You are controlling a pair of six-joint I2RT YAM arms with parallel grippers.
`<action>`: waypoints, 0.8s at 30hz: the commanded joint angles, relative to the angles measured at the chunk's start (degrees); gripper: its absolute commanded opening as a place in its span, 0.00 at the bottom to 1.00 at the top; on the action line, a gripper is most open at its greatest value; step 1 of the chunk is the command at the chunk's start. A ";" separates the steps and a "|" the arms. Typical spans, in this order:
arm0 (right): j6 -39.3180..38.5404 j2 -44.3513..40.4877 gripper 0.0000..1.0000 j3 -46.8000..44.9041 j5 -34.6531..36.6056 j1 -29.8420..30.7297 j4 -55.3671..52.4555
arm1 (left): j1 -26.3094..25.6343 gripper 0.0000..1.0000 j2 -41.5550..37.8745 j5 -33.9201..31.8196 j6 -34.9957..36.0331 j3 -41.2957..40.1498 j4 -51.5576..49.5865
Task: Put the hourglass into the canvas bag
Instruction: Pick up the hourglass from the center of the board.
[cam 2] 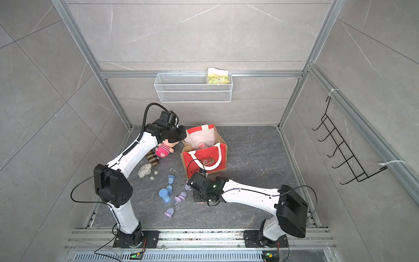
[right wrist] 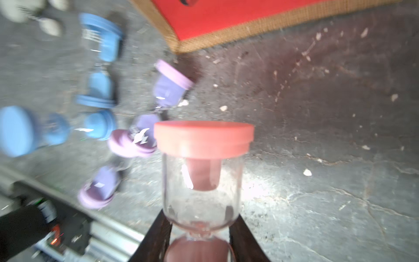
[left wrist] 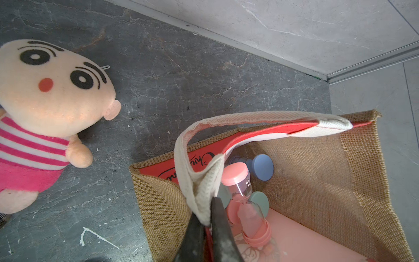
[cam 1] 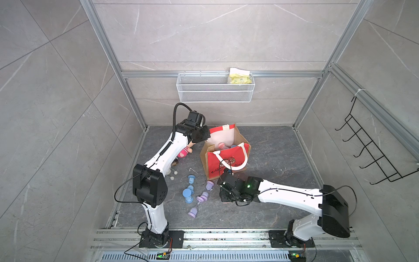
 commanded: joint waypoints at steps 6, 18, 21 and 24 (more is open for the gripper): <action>-5.05 -9.36 0.00 7.94 -0.98 -1.01 -6.78 | -0.87 0.00 1.71 4.09 -0.78 3.26 0.31; -9.09 -10.96 0.00 18.70 -4.83 -4.95 -12.69 | -1.13 0.00 4.02 4.26 -0.04 7.56 -1.71; -8.61 -11.11 0.00 16.60 -6.34 -4.97 -12.98 | -1.12 0.00 4.69 3.46 0.28 8.74 -2.31; -7.27 -13.89 0.00 12.19 -9.22 -4.93 -9.97 | -1.13 0.00 5.35 3.04 0.64 9.76 -3.09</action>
